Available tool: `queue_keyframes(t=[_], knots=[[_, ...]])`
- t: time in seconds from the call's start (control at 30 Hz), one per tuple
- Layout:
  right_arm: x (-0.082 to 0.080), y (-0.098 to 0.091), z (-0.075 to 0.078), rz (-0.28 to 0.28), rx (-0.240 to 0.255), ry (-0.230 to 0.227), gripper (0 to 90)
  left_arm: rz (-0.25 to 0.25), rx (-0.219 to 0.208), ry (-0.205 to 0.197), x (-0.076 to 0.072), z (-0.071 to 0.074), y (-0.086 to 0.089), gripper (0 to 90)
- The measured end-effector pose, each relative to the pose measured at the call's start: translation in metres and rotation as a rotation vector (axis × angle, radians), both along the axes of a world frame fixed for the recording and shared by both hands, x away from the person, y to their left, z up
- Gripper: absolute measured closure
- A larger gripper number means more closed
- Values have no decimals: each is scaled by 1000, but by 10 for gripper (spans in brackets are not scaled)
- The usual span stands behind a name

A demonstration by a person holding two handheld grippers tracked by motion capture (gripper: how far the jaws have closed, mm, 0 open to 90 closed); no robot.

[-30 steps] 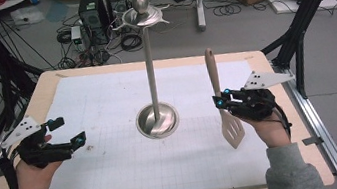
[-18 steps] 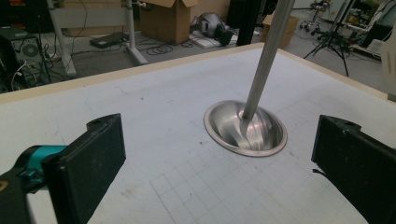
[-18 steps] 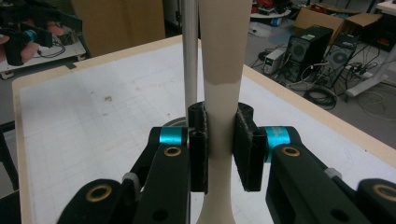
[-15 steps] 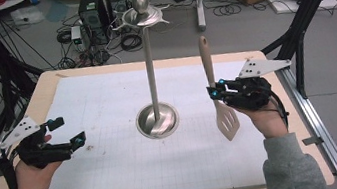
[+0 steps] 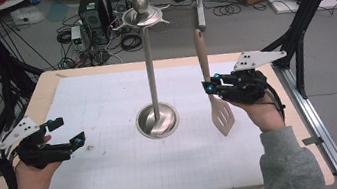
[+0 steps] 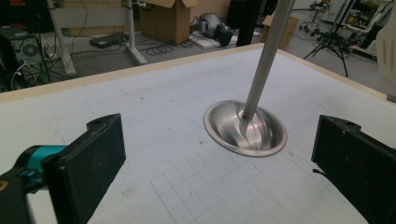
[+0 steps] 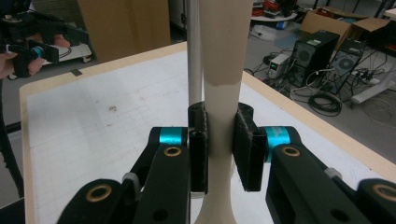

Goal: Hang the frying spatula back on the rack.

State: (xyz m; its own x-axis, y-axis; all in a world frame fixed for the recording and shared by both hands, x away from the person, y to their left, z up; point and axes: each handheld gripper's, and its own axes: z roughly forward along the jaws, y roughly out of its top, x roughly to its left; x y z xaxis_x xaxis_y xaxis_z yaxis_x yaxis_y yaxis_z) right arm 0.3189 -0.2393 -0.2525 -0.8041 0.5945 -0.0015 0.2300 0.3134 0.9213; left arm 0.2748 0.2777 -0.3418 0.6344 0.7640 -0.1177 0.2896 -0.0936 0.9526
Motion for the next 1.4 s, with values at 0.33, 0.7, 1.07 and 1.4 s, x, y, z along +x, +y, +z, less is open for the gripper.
queue_keyframes(t=[0.33,0.7,1.07,1.4], knots=[[10,4,4,31,-8,13,778,3,1,0,-1,0,2,33],[19,16,8,59,2,28,777,17,-6,-4,-4,0,6,33],[27,24,14,92,3,42,777,23,-5,-5,-6,0,8,33],[32,32,16,108,-3,65,777,30,-8,-6,-9,0,11,33]])
